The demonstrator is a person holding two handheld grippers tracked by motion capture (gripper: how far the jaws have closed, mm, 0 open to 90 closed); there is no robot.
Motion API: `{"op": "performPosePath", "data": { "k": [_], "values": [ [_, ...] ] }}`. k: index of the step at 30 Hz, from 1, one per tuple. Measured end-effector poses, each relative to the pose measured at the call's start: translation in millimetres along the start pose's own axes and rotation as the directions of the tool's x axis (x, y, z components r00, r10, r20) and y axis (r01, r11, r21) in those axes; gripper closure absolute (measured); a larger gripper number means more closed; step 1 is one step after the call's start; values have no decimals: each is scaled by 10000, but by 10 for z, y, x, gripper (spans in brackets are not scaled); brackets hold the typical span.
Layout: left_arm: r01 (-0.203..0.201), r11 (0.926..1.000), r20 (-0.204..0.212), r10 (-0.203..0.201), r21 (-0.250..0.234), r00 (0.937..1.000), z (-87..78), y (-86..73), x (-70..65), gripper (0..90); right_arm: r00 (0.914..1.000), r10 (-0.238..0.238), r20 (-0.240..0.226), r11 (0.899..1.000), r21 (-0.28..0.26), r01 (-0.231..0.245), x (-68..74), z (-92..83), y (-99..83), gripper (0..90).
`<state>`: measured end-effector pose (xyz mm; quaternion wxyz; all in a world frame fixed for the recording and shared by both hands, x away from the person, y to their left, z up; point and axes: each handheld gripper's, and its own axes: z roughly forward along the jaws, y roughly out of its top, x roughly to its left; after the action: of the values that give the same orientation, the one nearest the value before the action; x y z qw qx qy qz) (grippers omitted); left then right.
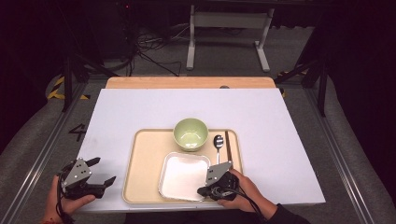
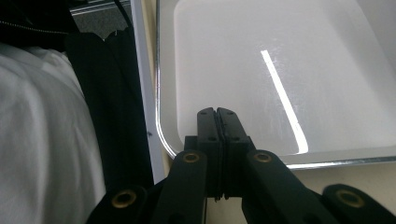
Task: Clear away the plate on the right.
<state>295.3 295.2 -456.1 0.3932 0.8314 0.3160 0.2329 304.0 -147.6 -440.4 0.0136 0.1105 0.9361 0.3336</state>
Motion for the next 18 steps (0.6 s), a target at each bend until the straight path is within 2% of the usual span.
{"op": "performPosePath", "data": {
  "k": [5,14,17,18],
  "values": [
    [-15,10000,-18,15,19,10000,0,2,-5,146,9997,39,232,10000,20,-40,-24,-63,-86,893],
    [-32,10000,-9,32,23,10000,-2,3,-5,146,9998,133,174,9999,-40,-132,-23,-103,-142,873],
    [-68,10000,-11,68,13,10000,-3,4,-3,146,9997,64,247,10000,-61,-62,-25,-107,-138,866],
    [-43,10000,2,43,10,10000,-3,3,-5,145,9997,-87,237,10000,-25,88,-36,-117,-137,866]
  ]
}}
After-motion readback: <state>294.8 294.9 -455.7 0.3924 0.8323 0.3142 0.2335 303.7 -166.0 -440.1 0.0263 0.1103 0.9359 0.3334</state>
